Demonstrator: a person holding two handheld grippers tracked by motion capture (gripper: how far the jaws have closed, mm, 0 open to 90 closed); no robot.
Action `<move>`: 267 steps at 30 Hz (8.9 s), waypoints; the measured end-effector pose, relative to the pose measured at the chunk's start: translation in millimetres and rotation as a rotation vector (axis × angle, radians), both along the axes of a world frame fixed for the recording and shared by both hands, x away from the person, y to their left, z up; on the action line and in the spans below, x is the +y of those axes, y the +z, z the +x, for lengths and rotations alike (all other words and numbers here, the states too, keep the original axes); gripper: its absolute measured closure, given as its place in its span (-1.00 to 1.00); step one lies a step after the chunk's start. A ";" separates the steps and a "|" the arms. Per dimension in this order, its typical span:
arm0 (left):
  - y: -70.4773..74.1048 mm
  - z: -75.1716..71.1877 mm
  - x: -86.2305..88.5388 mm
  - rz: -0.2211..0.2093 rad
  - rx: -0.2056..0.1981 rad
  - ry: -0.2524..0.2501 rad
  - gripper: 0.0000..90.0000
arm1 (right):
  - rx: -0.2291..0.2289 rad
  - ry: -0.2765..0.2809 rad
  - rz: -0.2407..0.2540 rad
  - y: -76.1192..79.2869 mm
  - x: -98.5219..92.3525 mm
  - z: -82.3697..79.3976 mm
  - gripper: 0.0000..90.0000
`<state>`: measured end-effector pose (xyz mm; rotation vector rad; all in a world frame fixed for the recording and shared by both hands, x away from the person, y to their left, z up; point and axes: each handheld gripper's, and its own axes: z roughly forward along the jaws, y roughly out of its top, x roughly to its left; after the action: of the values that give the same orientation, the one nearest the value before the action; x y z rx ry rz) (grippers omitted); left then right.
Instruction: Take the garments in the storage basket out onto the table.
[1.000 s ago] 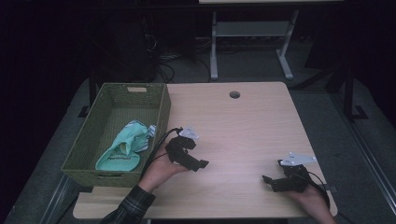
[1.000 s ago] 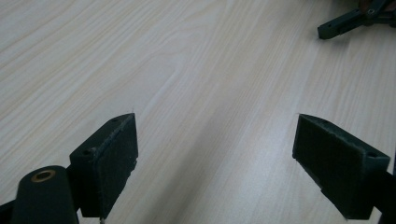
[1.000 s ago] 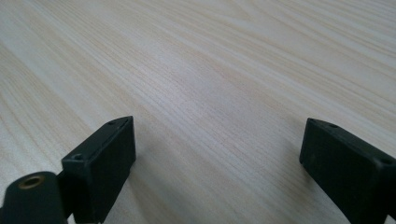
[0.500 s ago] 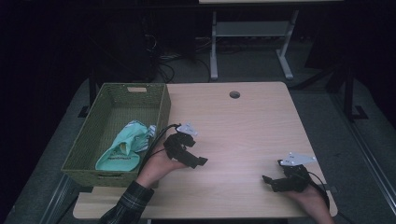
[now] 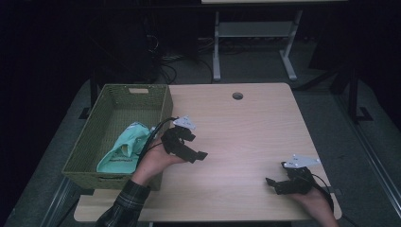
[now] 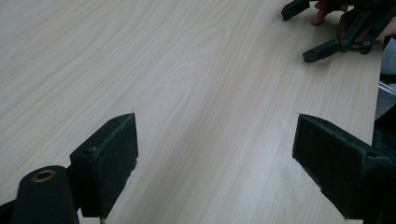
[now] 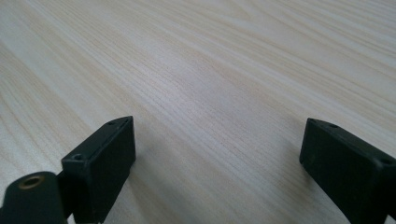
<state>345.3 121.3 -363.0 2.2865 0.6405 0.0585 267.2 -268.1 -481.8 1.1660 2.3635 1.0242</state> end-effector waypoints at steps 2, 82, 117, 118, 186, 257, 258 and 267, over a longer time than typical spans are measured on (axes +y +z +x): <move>3.0 0.9 2.9 0.005 -0.006 -0.004 -0.70 | 0.000 0.000 0.000 0.0 0.0 0.0 -0.78; 39.6 12.8 141.6 0.018 -0.104 0.249 -0.63 | -0.003 0.002 -0.001 -0.1 0.0 0.2 -0.78; -10.9 22.5 183.9 0.173 -0.082 0.364 -0.42 | -0.003 0.003 0.000 -0.1 0.2 0.0 -0.78; -13.4 23.6 185.3 0.189 -0.077 0.368 -0.42 | -0.004 0.003 0.000 -0.1 0.2 0.0 -0.78; 48.9 22.4 193.6 0.019 -0.044 0.373 0.83 | -0.001 0.003 0.003 -0.1 0.6 -0.4 -0.78; 116.7 31.3 39.8 -0.132 -0.153 0.078 0.83 | 0.002 0.001 0.004 0.0 0.7 -0.6 -0.78; 115.7 31.2 37.1 -0.135 -0.152 0.075 0.83 | 0.003 0.001 0.005 0.0 0.7 -0.6 -0.78; 96.7 28.8 13.3 -0.159 -0.143 0.048 0.83 | 0.003 0.000 0.006 0.0 0.8 -0.7 -0.78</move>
<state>374.1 134.7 -266.3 2.0929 0.6031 0.1860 266.5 -267.4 -481.8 1.1700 2.3650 1.0305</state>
